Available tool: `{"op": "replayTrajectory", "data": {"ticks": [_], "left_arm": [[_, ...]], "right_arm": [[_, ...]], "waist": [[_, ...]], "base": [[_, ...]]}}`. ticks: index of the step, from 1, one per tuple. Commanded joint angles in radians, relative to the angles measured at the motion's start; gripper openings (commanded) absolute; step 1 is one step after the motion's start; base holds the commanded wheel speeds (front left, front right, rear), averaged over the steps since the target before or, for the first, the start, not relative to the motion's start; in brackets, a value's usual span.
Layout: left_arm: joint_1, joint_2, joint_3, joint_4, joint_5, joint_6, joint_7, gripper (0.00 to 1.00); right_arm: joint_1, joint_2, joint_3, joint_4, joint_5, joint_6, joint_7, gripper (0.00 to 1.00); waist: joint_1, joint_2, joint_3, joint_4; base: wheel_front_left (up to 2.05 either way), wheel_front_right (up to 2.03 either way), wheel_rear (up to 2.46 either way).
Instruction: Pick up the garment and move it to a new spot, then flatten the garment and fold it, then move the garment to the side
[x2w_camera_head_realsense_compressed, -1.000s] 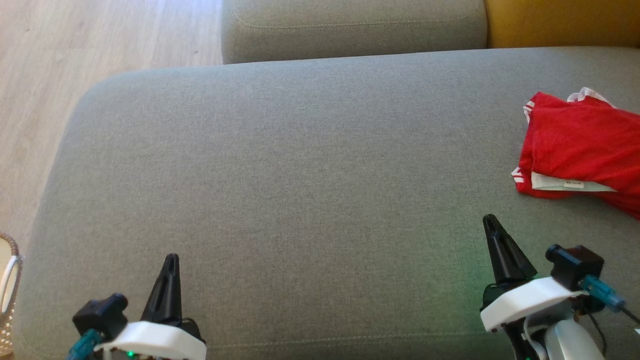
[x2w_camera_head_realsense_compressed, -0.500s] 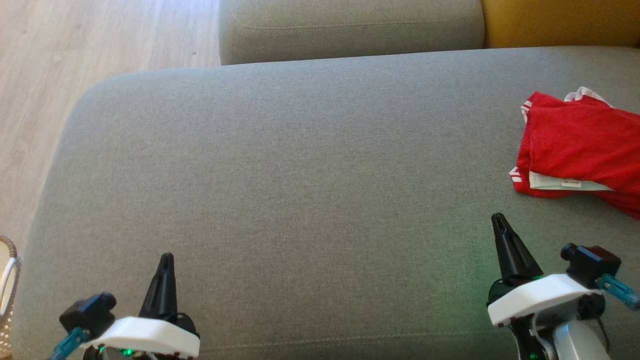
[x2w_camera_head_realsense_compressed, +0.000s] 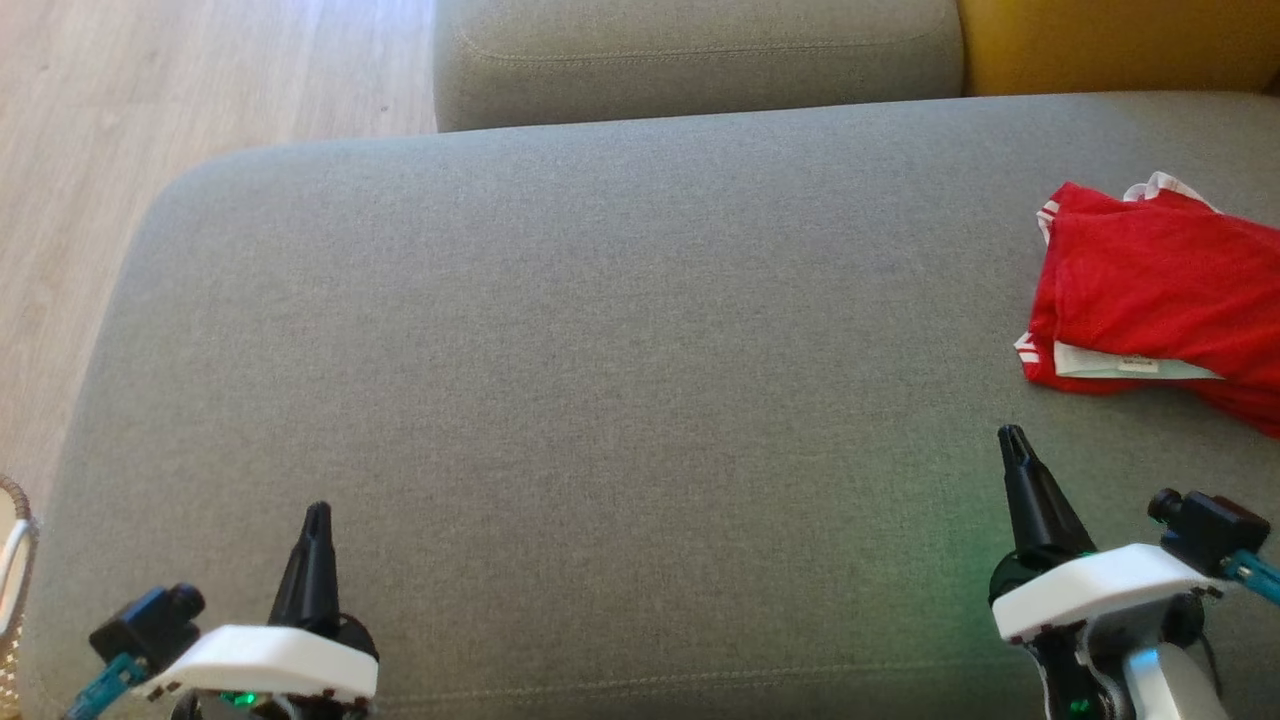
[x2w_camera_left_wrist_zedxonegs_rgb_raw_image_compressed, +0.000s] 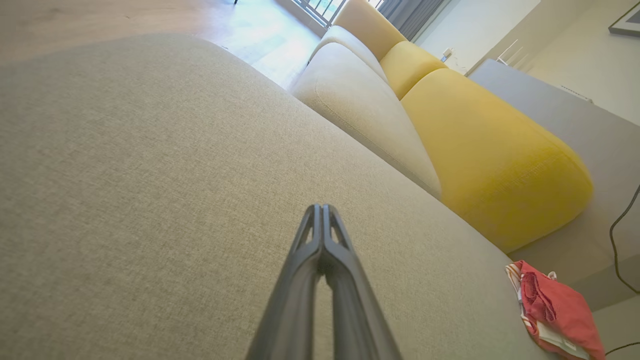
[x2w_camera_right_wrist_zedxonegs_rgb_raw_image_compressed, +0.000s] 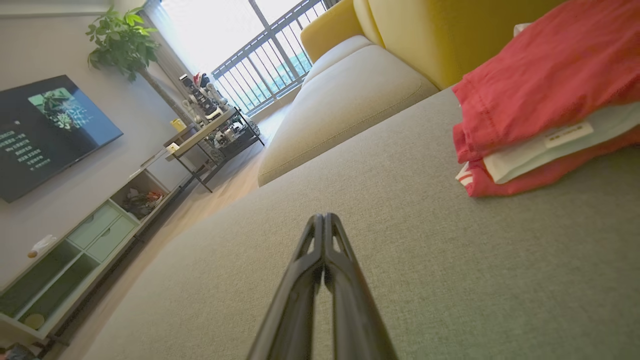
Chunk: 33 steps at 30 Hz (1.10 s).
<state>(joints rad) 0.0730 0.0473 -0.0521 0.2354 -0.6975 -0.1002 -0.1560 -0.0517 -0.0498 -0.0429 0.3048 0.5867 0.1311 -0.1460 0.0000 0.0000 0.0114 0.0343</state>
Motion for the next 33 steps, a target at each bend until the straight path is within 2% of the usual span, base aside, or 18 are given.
{"op": "replayTrajectory", "data": {"ticks": [1,33], "left_arm": [[-0.058,0.008,0.017,-0.027,-0.016,-0.007,0.003,0.0],[-0.102,0.01,0.066,-0.014,-0.348,-0.015,0.096,0.0]], "right_arm": [[-0.047,-0.001,-0.001,-0.04,0.02,0.0,0.005,0.0],[-0.05,-0.001,-0.027,-0.047,0.386,0.0,0.098,0.0]], "waist": [[0.0,0.0,0.0,0.0],[0.0,0.0,-0.003,-0.013]], "base": [[0.0,0.0,0.0],[0.0,0.0,0.0]]}}
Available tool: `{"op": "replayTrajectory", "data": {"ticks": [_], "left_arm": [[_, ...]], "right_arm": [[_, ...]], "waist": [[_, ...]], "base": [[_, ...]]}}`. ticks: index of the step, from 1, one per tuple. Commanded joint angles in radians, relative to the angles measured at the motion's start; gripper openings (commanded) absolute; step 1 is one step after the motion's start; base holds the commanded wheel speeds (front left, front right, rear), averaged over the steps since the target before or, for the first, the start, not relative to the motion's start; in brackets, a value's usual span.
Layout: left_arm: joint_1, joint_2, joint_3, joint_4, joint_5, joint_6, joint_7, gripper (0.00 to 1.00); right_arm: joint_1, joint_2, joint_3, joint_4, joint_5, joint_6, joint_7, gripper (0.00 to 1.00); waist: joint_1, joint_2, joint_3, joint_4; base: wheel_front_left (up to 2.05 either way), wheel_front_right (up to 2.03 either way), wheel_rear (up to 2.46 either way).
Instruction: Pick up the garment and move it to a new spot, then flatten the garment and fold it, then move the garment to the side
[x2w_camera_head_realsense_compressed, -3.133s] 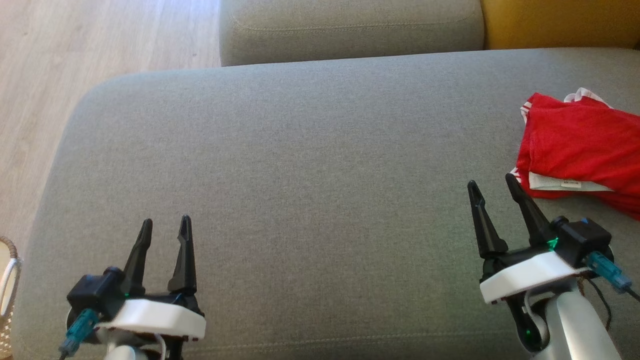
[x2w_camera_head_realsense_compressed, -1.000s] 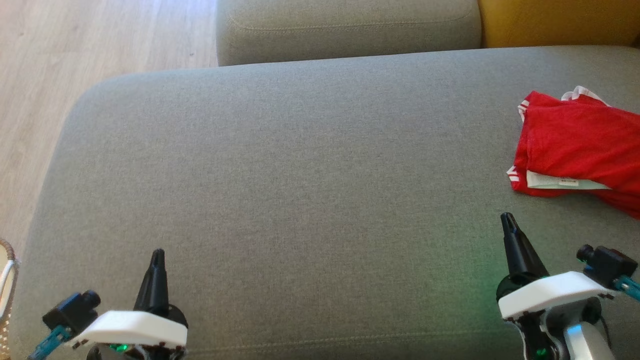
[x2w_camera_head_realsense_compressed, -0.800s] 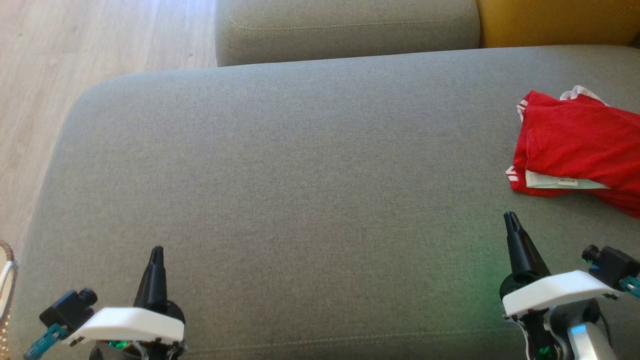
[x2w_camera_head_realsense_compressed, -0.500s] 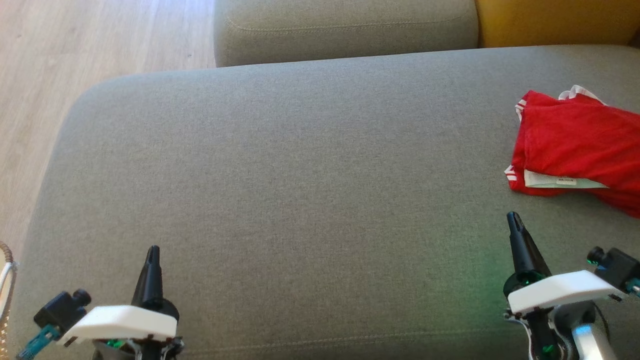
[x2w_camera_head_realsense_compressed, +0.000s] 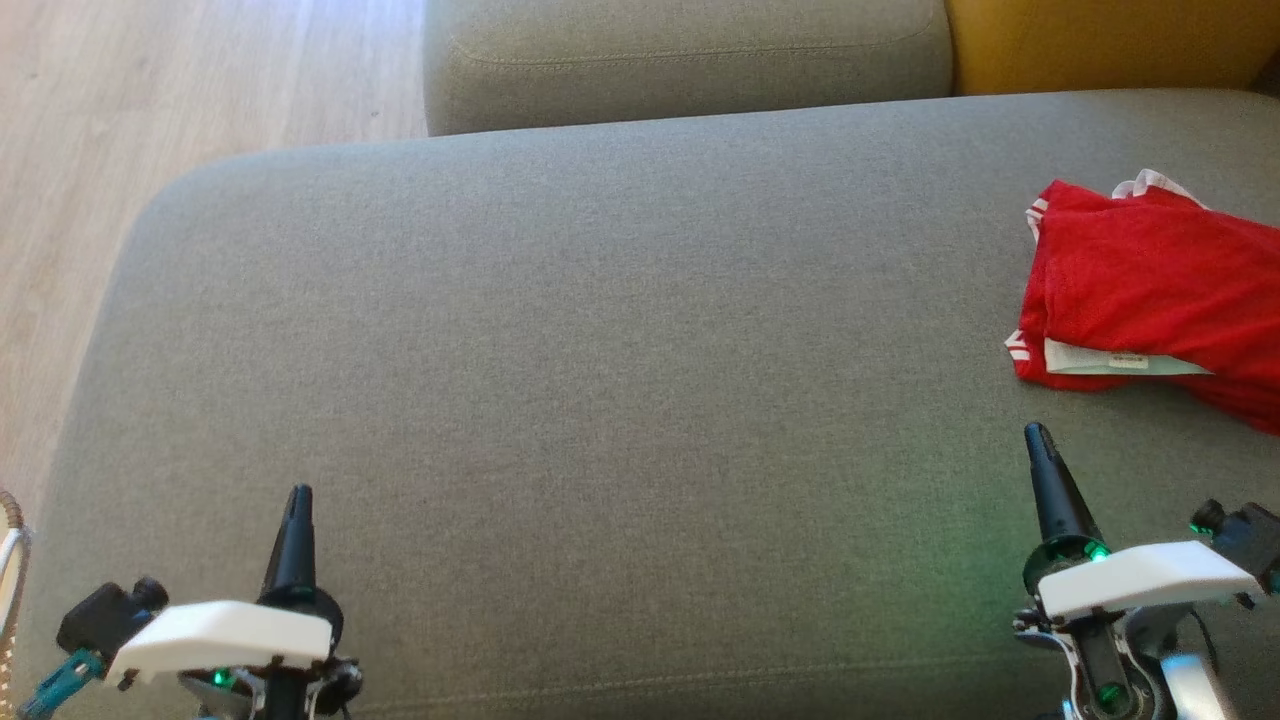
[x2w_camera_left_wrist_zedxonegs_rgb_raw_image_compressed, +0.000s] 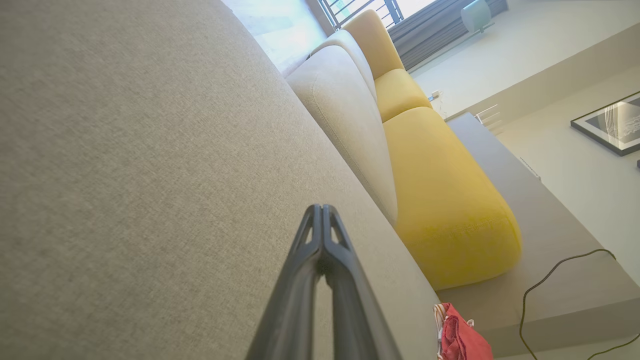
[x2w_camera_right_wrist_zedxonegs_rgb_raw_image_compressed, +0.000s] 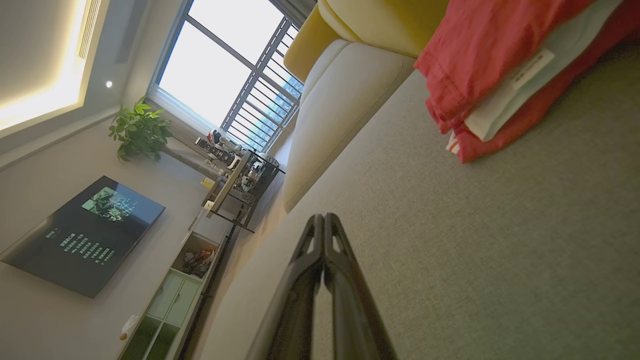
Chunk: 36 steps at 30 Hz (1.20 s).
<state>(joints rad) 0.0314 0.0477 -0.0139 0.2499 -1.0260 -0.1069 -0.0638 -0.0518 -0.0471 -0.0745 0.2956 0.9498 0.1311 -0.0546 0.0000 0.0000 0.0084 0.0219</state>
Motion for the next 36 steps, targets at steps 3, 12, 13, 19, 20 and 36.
{"op": "replayTrajectory", "data": {"ticks": [3,12,13,19,20,36], "left_arm": [[-0.065,0.01,0.032,-0.027,-0.051,-0.009,0.013,0.0],[-0.076,0.01,0.045,-0.024,-0.133,-0.012,0.036,0.0],[-0.077,0.01,0.047,-0.023,-0.143,-0.012,0.039,0.0],[-0.086,0.01,0.056,-0.021,-0.205,-0.014,0.057,0.0],[-0.087,0.01,0.058,-0.02,-0.216,-0.014,0.06,0.0],[-0.11,0.01,0.084,-0.014,-0.38,-0.018,0.108,0.0]], "right_arm": [[-0.051,-0.004,0.003,-0.039,0.058,0.0,0.015,0.0],[-0.051,-0.004,-0.004,-0.041,0.149,0.0,0.038,0.0],[-0.052,-0.004,-0.005,-0.041,0.161,0.0,0.041,0.0],[-0.052,-0.003,-0.009,-0.042,0.229,0.0,0.059,0.0],[-0.052,-0.003,-0.01,-0.042,0.241,0.0,0.062,0.0],[-0.054,-0.003,-0.023,-0.046,0.424,0.0,0.108,0.0]], "waist": [[0.0,0.0,0.0,-0.001],[0.0,0.0,-0.001,-0.005],[0.0,0.0,-0.001,-0.005],[0.0,0.0,-0.002,-0.007],[0.0,0.0,-0.002,-0.008],[0.0,0.0,-0.003,-0.014]], "base": [[0.0,0.0,0.0],[0.0,0.0,0.0],[0.0,0.0,0.0],[0.0,0.0,0.0],[0.0,0.0,0.0],[0.0,0.0,0.0]]}}
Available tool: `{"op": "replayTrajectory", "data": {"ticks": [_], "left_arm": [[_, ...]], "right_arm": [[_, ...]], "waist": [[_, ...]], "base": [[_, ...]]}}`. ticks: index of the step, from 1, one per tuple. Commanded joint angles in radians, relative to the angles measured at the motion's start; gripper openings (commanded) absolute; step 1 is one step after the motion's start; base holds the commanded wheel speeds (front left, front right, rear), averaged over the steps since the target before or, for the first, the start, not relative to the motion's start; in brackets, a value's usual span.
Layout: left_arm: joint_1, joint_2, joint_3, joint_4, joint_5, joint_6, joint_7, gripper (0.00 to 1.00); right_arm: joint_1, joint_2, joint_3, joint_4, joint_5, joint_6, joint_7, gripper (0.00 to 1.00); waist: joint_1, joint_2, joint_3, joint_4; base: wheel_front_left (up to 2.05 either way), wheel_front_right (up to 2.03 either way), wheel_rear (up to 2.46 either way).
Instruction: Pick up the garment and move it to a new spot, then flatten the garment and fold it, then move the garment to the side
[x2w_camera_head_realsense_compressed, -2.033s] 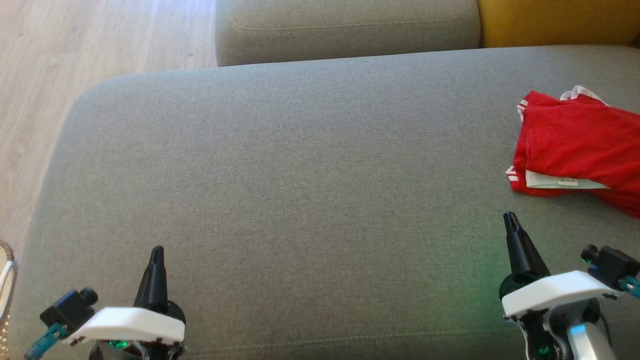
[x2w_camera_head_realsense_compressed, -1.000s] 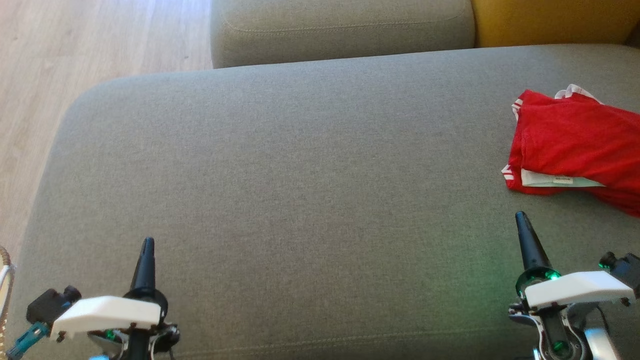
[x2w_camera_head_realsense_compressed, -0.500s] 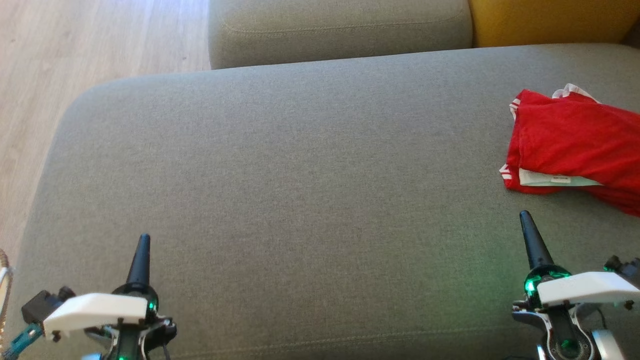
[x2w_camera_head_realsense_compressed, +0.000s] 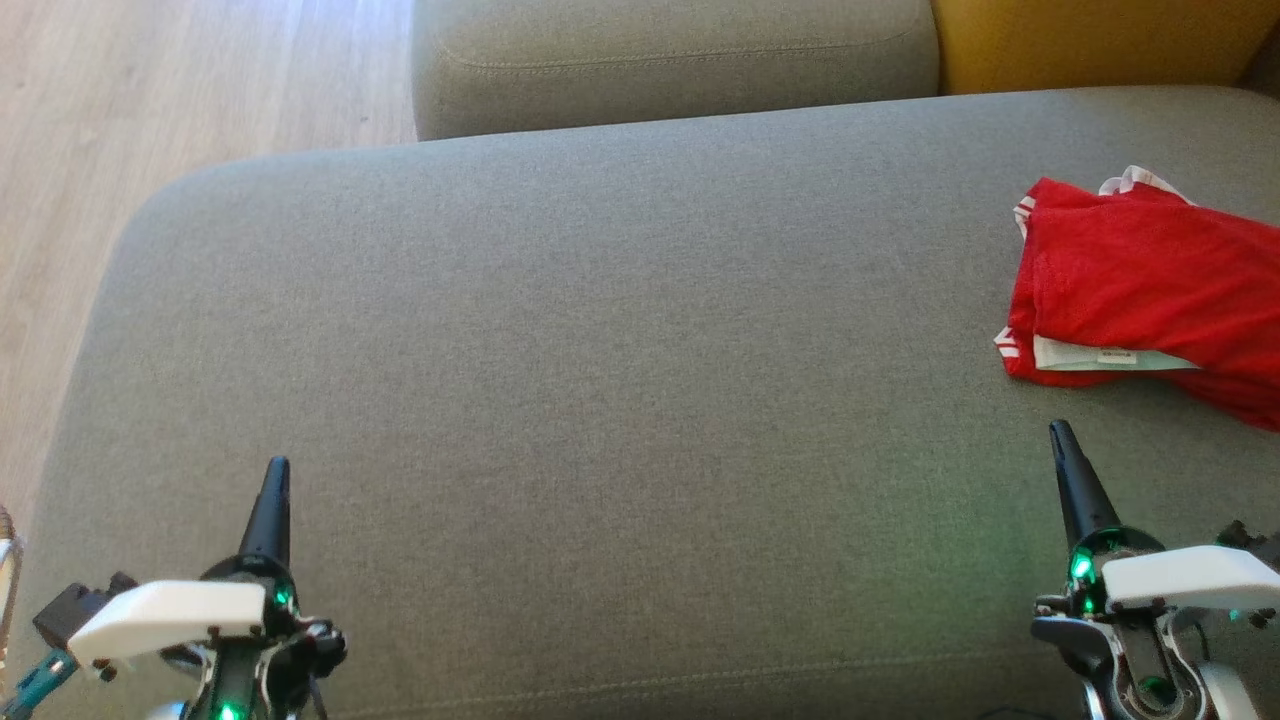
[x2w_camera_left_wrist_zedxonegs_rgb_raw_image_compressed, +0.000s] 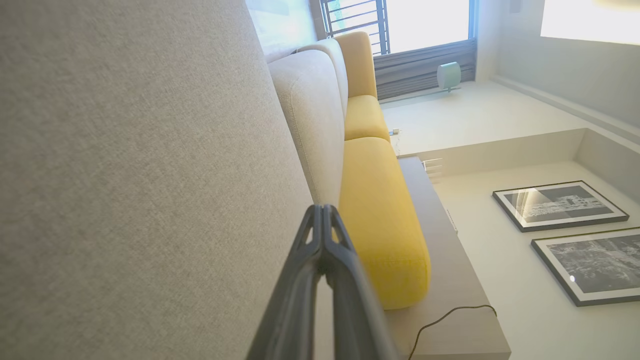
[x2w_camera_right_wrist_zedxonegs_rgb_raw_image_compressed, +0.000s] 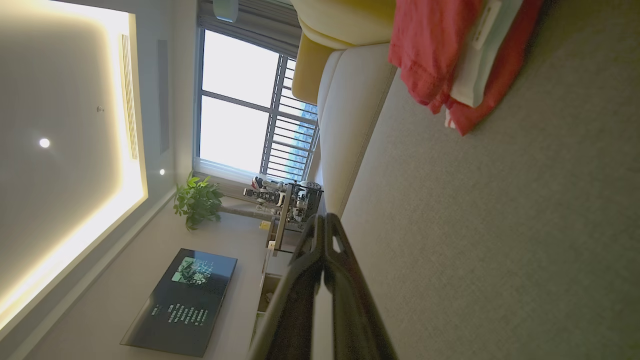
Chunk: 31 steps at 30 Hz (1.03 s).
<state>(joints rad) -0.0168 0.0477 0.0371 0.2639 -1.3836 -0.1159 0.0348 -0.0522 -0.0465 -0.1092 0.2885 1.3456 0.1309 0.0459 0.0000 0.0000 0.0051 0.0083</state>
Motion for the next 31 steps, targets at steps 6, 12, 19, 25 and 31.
{"op": "replayTrajectory", "data": {"ticks": [6,12,19,25,31], "left_arm": [[-0.07,0.01,0.043,-0.025,-0.084,-0.011,0.027,0.0],[-0.08,0.01,0.055,-0.022,-0.156,-0.013,0.048,0.0],[-0.088,0.01,0.065,-0.02,-0.217,-0.014,0.066,0.0],[-0.09,0.009,0.068,-0.019,-0.232,-0.015,0.071,0.0],[-0.091,0.009,0.069,-0.019,-0.232,-0.015,0.072,0.0]], "right_arm": [[-0.054,-0.004,0.007,-0.04,0.097,0.0,0.025,0.0],[-0.055,-0.004,0.001,-0.042,0.177,0.0,0.045,0.0],[-0.056,-0.004,-0.003,-0.043,0.245,0.0,0.063,0.0],[-0.056,-0.004,-0.005,-0.044,0.263,0.0,0.067,0.0],[-0.056,-0.004,-0.005,-0.044,0.263,0.0,0.067,0.0]], "waist": [[0.0,0.0,-0.001,-0.003],[0.0,0.0,-0.001,-0.005],[0.0,0.0,-0.002,-0.008],[0.0,0.0,-0.002,-0.008],[0.0,0.0,-0.002,-0.008]], "base": [[0.0,0.0,0.0],[0.0,0.0,0.0],[0.0,0.0,0.0],[0.0,0.0,0.0],[0.0,0.0,0.0]]}}
